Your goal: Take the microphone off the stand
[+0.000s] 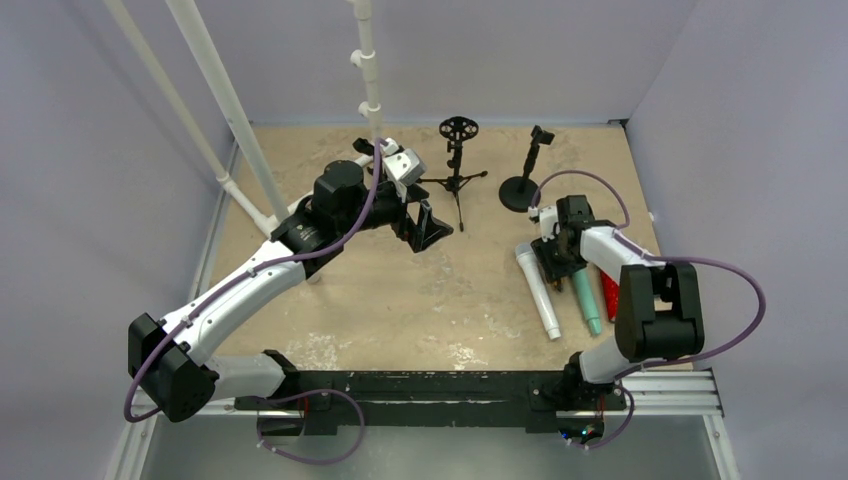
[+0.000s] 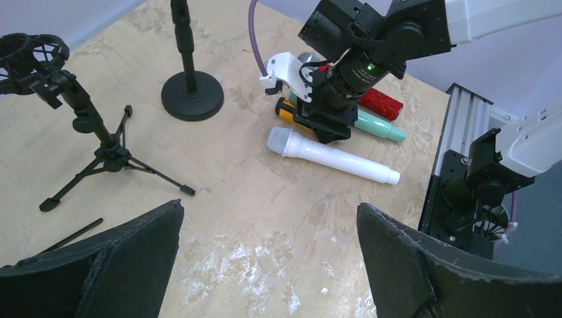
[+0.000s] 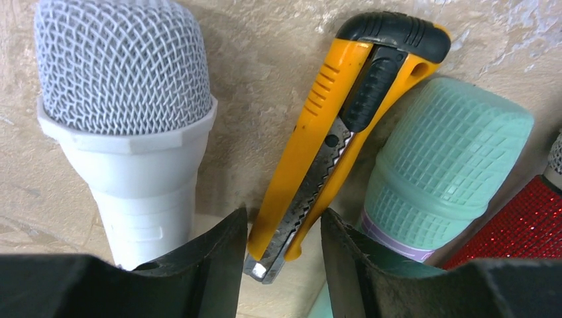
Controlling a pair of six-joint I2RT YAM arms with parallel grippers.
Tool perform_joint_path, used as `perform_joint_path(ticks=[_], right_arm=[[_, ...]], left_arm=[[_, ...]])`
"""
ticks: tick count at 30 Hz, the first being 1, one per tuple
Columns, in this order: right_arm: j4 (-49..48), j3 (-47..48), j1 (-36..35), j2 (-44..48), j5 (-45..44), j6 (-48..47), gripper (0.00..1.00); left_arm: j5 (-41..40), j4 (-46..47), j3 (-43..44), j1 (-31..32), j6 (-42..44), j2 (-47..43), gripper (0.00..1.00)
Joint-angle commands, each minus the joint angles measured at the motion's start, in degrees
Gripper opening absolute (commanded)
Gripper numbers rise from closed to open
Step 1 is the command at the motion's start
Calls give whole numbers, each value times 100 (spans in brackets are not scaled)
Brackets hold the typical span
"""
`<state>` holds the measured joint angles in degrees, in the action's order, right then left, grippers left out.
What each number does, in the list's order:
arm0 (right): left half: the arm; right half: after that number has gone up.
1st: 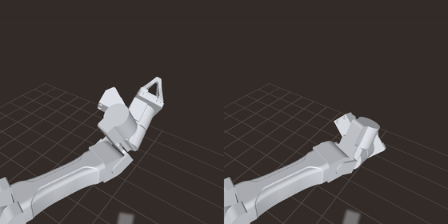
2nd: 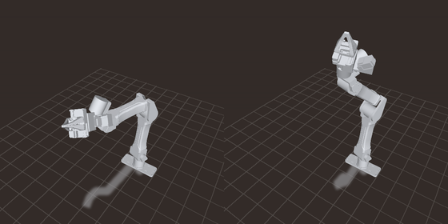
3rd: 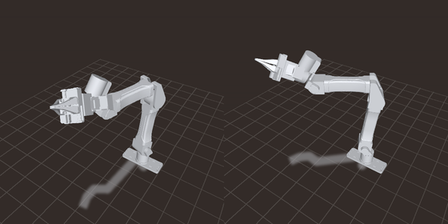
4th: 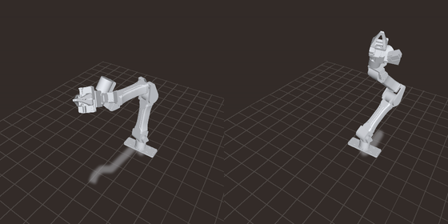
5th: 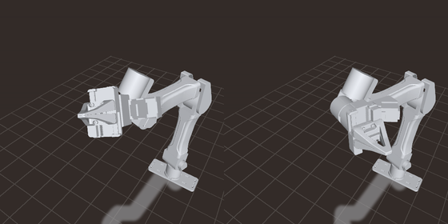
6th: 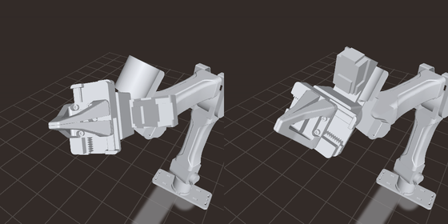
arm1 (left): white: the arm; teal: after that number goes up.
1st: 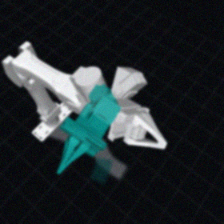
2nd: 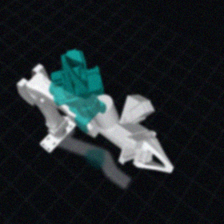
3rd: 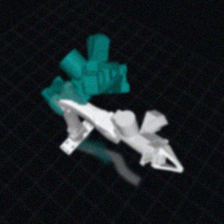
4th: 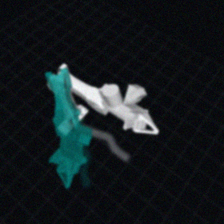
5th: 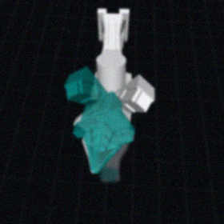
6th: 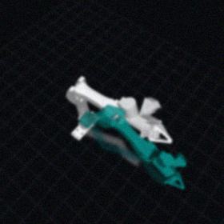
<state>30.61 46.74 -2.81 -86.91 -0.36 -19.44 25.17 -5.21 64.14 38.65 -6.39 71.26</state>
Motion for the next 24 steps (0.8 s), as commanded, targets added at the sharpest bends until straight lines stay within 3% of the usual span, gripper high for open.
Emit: perform_joint_path(ticks=[1,14,24], right_arm=[[-202,158,42,-257,12,-60,43],[-207,559,44,-617,192,36,26],[-210,864,36,-638,259,284,6]], left_arm=[[93,258,2,-33,-11,-78,100],[93,254,11,-33,-5,-27,100],[119,240,11,-33,-19,0,100]])
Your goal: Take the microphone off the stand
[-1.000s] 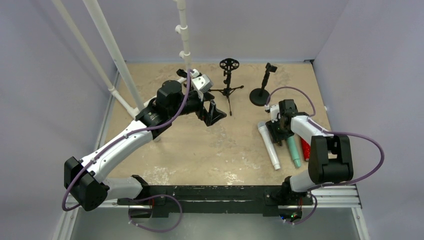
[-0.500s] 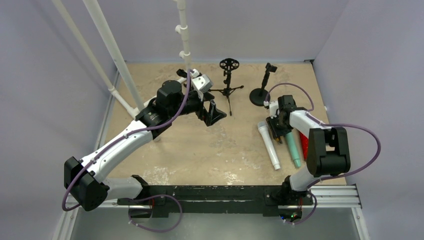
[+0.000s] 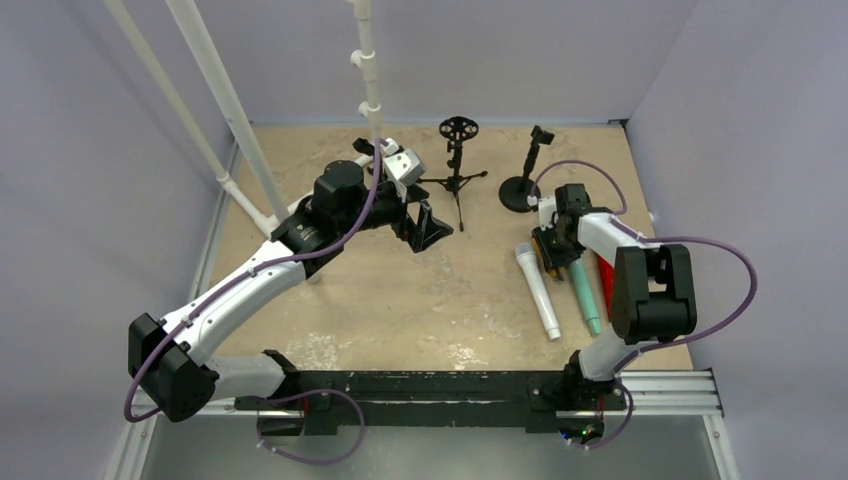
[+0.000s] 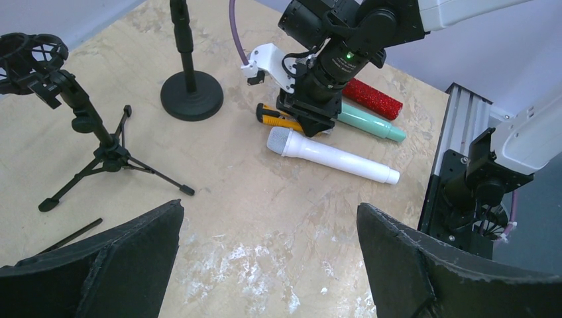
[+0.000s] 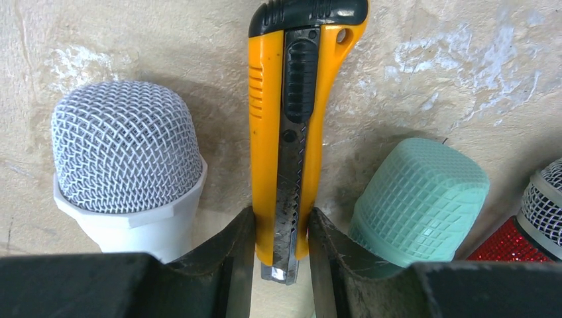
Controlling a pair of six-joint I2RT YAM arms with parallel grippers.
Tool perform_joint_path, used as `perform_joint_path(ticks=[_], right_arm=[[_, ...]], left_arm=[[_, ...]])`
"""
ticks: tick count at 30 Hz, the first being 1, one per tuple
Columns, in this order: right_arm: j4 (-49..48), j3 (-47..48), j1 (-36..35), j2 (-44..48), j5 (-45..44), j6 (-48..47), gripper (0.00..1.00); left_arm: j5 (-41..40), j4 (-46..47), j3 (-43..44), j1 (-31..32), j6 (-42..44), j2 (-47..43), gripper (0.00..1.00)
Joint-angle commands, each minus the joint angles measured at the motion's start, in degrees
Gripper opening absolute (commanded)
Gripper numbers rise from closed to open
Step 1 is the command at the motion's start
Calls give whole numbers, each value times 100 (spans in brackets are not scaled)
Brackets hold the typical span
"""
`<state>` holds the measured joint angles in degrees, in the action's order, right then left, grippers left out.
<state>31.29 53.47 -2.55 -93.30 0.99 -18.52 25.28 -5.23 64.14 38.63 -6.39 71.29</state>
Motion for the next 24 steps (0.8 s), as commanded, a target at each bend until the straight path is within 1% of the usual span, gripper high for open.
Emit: perform_joint_path(ticks=[1,3,15,21,24], right_arm=[[-285,222,16,29,129,230,4],[-290,278,17,91,138,279,0],[-169,682,16,502,89,430,0],[342,1039,6,994,262,312,0],[630,1242,-47,1155,546,332,0]], left_arm=[[116,242,22,-30,-20,-8,100],[122,242,20,-31,-28,-6,100],[139,216,28,-31,-39,-50,100],[127,198,63,-29,-33,-86,100],[86,167,121,-31,1,-89,100]])
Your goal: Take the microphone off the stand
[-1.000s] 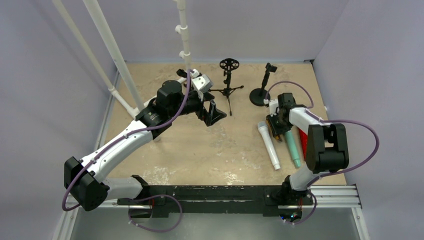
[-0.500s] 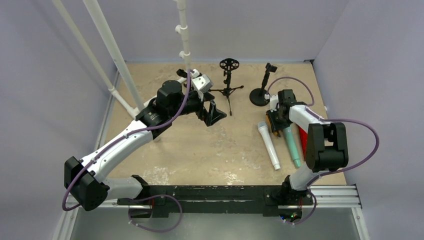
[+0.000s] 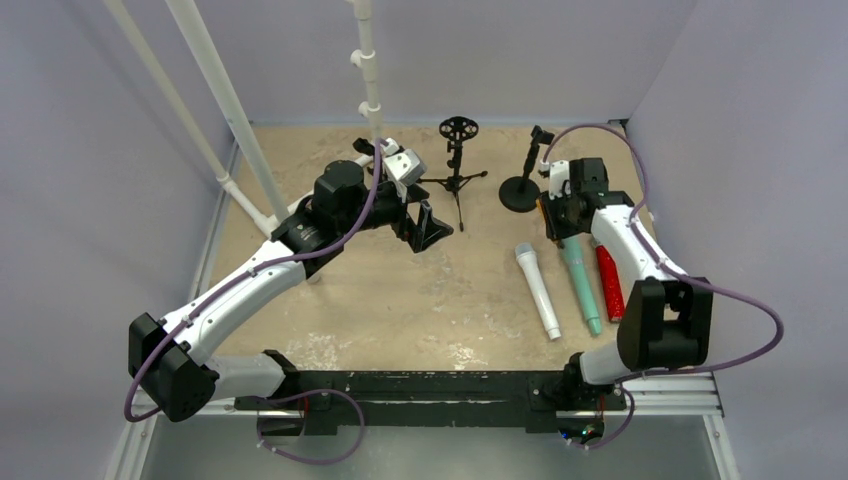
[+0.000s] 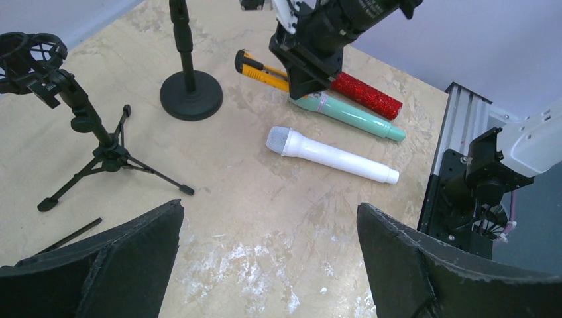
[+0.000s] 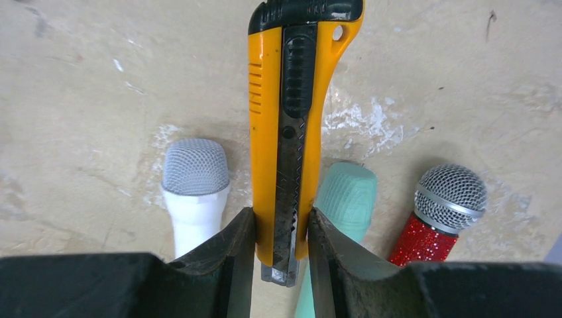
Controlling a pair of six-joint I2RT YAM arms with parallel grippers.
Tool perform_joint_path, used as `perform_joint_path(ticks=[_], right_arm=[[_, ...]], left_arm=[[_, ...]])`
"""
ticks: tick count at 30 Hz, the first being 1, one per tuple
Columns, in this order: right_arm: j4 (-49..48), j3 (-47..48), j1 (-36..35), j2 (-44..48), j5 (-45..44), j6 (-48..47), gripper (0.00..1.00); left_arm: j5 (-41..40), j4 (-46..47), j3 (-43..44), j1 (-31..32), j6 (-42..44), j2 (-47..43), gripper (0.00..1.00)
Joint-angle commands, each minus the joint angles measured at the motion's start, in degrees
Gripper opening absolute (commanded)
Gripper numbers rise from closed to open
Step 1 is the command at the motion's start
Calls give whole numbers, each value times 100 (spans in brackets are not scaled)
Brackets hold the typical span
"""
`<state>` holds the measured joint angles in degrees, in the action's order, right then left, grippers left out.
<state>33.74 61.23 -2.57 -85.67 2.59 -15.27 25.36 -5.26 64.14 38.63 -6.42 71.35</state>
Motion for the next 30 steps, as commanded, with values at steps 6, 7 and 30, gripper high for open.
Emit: perform_joint_path(ticks=[6,7,30], right_arm=[[592,545,-823,541,474,-147,0],[558,541,-1030,536,406,-158,0],[-457,2604,-3899,-2958,589,-699,0]], left_arm=[[-37,-37,262,-62,168,-155,100],[-40,-86,280,-66,232,-173,100],[1344,-3321,717,-136,2583,-775,100]])
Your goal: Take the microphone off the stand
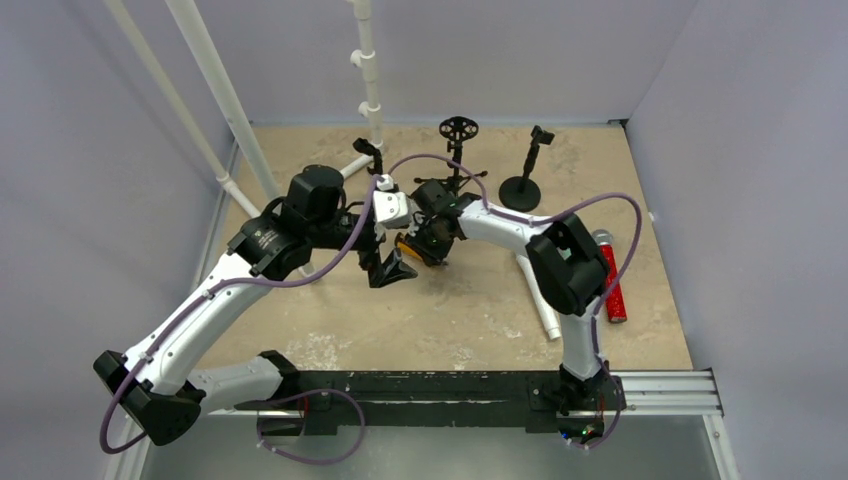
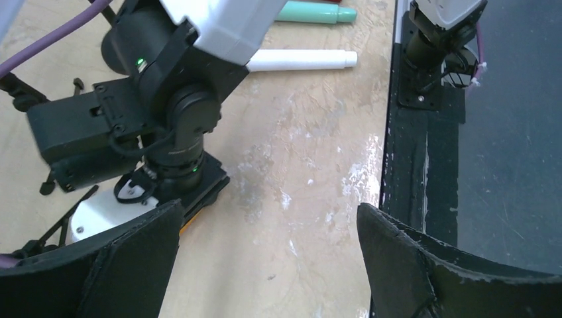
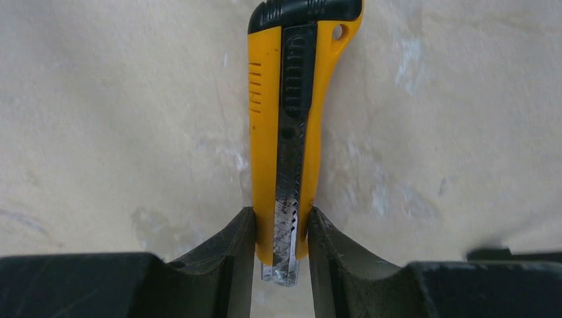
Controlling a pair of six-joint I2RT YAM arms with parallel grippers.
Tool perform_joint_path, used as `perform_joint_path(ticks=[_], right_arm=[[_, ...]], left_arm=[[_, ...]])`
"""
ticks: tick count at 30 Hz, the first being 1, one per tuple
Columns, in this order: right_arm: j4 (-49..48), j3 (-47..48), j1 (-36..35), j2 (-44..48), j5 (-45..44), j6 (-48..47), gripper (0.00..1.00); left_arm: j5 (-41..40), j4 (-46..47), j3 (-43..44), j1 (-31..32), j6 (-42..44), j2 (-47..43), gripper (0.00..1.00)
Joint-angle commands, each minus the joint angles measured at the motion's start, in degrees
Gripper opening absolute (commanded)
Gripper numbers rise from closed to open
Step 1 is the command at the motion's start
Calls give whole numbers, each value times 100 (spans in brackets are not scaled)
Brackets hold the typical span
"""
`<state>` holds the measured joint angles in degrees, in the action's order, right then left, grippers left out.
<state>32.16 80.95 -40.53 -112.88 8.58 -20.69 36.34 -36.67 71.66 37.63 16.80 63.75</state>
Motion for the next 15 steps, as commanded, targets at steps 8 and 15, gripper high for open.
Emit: perform_joint_path(ticks=[8,15], right_arm=[[-296,1107,-393,-876,-317,-81,7],[-280,824,-393,-405,-478,-33,62]], left_arm=[[256,-29,-82,-38,202,-8,100],[137,120,-134,-101,117,-181,100]])
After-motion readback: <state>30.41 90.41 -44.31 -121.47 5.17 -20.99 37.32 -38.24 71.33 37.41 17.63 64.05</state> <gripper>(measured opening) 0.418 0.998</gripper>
